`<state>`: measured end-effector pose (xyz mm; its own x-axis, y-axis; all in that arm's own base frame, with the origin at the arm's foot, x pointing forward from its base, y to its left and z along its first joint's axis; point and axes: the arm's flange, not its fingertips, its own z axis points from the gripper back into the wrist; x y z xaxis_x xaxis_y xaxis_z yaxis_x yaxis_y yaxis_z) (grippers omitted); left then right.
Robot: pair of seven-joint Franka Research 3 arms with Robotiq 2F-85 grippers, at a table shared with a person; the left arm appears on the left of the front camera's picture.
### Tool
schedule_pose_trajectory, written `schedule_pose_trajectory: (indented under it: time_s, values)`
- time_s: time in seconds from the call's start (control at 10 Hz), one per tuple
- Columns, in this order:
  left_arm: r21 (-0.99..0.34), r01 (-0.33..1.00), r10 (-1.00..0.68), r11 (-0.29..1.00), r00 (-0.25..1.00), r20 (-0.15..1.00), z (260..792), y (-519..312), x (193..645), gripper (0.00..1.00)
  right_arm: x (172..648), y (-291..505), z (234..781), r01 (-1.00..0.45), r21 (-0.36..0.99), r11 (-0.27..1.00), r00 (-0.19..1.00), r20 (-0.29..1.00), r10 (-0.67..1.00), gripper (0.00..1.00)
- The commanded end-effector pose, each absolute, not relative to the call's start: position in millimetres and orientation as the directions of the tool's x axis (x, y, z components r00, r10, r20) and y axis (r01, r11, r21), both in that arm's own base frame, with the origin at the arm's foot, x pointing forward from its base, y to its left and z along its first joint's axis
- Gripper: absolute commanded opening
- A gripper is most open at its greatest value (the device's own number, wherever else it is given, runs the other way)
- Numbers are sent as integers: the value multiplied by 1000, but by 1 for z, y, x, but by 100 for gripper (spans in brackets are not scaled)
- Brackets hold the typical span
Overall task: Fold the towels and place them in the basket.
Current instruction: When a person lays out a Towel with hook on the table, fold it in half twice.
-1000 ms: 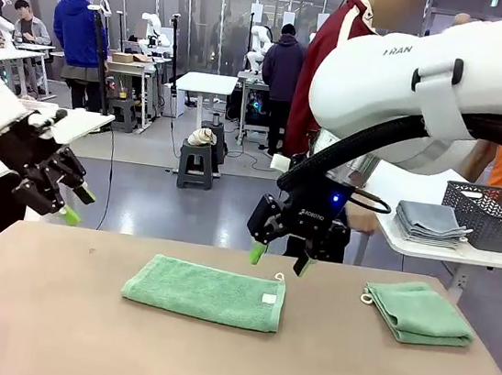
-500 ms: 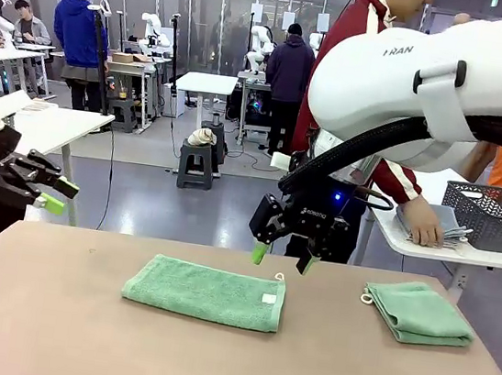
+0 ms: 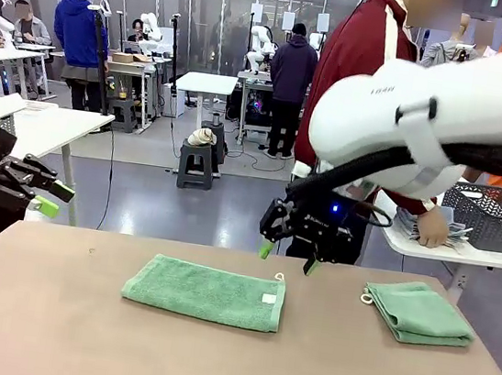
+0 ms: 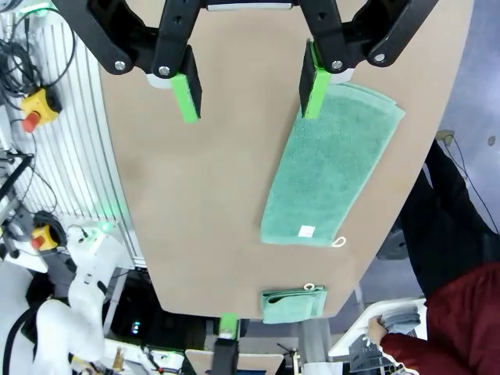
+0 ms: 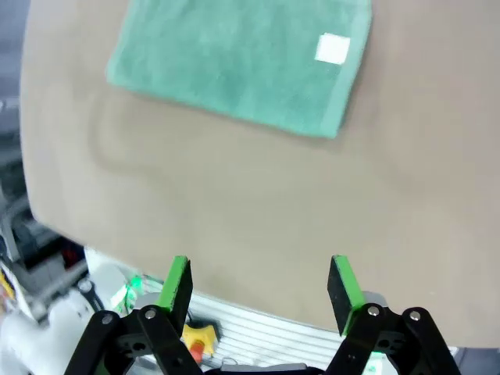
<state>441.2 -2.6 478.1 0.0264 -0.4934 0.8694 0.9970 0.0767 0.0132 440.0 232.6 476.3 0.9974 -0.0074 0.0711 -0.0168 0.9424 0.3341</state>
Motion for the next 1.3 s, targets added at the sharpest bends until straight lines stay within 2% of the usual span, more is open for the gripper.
schedule_pose_trajectory:
  time_s: [0.0, 0.1, 0.2, 0.6, 1.2]
  values:
    - [29, 996, -485, 82, 15, 875, 481, -3, 441, 65, 470, 230, 438, 56, 274, 960, 993, 84, -82, 88]
    - [29, 996, -485, 82, 15, 875, 481, -3, 441, 65, 485, 222, 422, 57, 245, 968, 990, 115, -88, 88]
    - [29, 996, -485, 82, 15, 875, 481, -3, 441, 65, 498, 217, 408, 130, 227, 965, 980, 118, -159, 88]
    - [29, 996, -485, 82, 15, 875, 481, -3, 441, 65, 542, 223, 356, 249, 186, 951, 958, 98, -270, 88]
    - [29, 996, -485, 82, 15, 875, 481, -3, 441, 65, 540, 254, 320, 287, 166, 944, 936, 163, -313, 88]
